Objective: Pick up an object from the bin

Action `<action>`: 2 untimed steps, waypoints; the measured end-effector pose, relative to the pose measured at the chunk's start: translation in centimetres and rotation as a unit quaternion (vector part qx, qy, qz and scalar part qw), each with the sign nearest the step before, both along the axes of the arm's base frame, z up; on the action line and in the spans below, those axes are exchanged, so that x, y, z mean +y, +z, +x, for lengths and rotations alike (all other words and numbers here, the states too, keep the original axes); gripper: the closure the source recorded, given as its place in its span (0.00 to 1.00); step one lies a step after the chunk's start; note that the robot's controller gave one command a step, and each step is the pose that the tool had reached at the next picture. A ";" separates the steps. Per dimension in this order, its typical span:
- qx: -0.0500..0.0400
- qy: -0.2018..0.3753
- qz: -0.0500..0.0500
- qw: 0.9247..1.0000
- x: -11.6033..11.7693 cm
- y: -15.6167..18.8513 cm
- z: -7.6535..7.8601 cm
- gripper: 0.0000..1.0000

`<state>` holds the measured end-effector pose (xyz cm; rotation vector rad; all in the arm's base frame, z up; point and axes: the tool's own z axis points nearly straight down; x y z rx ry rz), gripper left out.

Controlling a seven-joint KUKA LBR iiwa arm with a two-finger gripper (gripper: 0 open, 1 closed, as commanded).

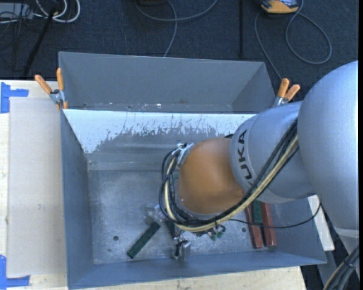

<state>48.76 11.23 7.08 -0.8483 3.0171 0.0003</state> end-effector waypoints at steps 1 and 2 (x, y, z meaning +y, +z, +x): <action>0.002 -0.002 -0.001 1.000 -0.1 0.0 -0.1 1.00; -0.001 -0.003 0.000 1.000 0.0 13.7 0.5 1.00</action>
Offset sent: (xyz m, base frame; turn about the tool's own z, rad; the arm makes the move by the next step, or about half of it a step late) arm 0.0000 0.0000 0.0000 0.0000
